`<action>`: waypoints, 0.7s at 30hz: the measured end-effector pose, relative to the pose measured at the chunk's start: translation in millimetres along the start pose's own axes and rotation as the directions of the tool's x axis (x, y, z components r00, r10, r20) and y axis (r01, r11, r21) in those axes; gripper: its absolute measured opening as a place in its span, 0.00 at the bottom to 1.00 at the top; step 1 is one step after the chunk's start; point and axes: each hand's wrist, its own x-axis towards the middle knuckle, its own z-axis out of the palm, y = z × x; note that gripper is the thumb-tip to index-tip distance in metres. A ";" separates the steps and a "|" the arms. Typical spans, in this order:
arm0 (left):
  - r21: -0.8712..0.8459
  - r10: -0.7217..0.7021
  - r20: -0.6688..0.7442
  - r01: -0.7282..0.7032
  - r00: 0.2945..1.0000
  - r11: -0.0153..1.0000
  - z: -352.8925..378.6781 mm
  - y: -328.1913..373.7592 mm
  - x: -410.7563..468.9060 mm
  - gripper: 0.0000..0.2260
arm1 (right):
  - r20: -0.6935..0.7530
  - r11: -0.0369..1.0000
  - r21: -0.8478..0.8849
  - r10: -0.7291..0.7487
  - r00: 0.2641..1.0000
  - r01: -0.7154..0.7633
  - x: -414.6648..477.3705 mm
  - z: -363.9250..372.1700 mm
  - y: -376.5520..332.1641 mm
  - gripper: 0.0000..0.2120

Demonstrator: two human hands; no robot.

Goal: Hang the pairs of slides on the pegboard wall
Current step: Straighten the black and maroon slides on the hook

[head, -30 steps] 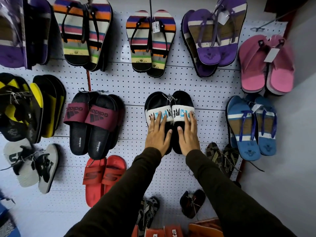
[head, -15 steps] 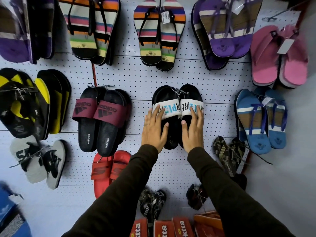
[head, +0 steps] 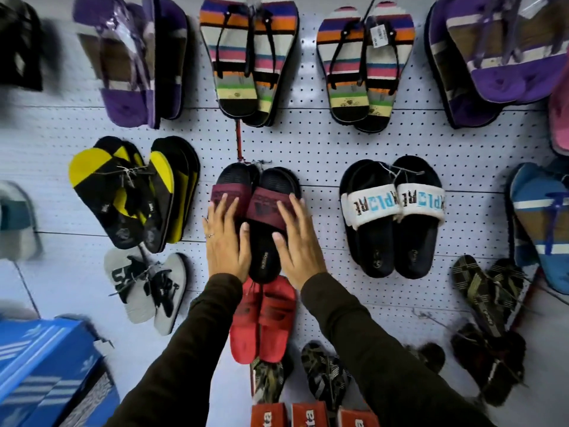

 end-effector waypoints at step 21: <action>0.198 -0.024 0.322 -0.043 0.946 0.979 7.2 -50.3 9.8 0.28 | 0.288 0.968 -0.251 0.096 0.953 -0.021 15.4 23.0 0.1 0.29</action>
